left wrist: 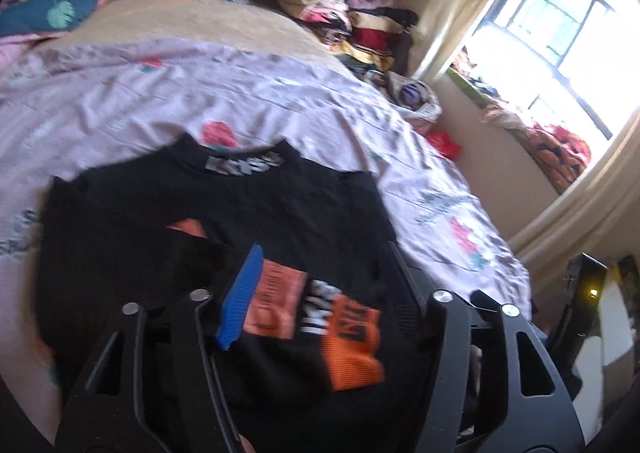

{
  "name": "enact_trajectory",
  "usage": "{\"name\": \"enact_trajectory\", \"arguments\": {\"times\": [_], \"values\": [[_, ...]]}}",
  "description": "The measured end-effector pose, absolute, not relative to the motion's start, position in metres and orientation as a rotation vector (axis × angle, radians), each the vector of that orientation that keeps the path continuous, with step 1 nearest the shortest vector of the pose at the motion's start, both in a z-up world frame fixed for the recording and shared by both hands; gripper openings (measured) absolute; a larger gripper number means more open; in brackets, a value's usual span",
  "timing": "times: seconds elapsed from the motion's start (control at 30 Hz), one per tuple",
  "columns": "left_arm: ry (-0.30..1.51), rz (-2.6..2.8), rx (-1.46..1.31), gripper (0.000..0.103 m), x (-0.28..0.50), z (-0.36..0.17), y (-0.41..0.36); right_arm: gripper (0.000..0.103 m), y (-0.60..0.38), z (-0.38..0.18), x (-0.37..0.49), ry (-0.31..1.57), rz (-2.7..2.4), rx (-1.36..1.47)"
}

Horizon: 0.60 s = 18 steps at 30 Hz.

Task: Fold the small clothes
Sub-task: 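Fold the held sleeve across the shirt back and open the left tool, then grasp the folded orange cuff with the right tool, adjust it, release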

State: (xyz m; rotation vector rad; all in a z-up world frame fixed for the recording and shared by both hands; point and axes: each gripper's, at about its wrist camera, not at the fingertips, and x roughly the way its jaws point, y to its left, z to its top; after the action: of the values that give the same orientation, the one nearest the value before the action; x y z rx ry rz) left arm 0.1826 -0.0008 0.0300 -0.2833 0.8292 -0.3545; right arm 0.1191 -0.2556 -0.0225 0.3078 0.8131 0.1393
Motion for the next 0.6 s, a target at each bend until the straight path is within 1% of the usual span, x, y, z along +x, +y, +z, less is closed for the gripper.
{"name": "enact_trajectory", "arguments": {"times": [0.03,0.07,0.1,0.13,0.17,0.2,0.3,0.33,0.37,0.4,0.47,0.5,0.53,0.6], "values": [[0.827,-0.317,-0.273,0.058,0.183,0.03,0.008,0.098,-0.253,-0.024,0.12,0.824,0.164,0.319],[0.825,-0.284,-0.27,0.058,0.185,0.029,0.016,0.096,-0.247,-0.028,0.122,0.841,0.205,0.338],[0.823,-0.252,-0.272,0.059,0.186,0.028,0.025,0.091,-0.242,-0.031,0.123,0.851,0.24,0.354],[0.821,-0.215,-0.281,0.059,0.188,0.026,0.037,0.079,-0.234,-0.036,0.125,0.872,0.276,0.368],[0.82,-0.175,-0.294,0.059,0.189,0.023,0.051,0.072,-0.23,-0.039,0.126,0.886,0.29,0.373],[0.82,-0.144,-0.31,0.059,0.189,0.021,0.064,0.071,-0.224,-0.044,0.129,0.906,0.305,0.386],[0.809,-0.08,-0.352,0.06,0.186,0.016,0.096,0.057,-0.212,-0.061,0.136,0.96,0.314,0.439],[0.807,-0.064,-0.362,0.06,0.186,0.014,0.104,0.048,-0.208,-0.063,0.137,0.966,0.31,0.445],[0.807,-0.047,-0.375,0.061,0.186,0.011,0.113,0.041,-0.204,-0.065,0.138,0.965,0.304,0.437],[0.809,-0.037,-0.385,0.061,0.186,0.009,0.12,0.037,-0.198,-0.065,0.139,0.955,0.304,0.414],[0.817,-0.002,-0.412,0.061,0.186,0.001,0.136,0.022,-0.19,-0.065,0.141,0.946,0.303,0.369],[0.822,0.008,-0.425,0.061,0.187,-0.003,0.141,0.017,-0.188,-0.064,0.141,0.934,0.301,0.348],[0.822,0.012,-0.438,0.061,0.186,-0.005,0.146,0.009,-0.187,-0.059,0.14,0.907,0.31,0.344],[0.819,0.026,-0.453,0.061,0.187,-0.009,0.154,0.008,-0.188,-0.046,0.135,0.84,0.322,0.311]]}}
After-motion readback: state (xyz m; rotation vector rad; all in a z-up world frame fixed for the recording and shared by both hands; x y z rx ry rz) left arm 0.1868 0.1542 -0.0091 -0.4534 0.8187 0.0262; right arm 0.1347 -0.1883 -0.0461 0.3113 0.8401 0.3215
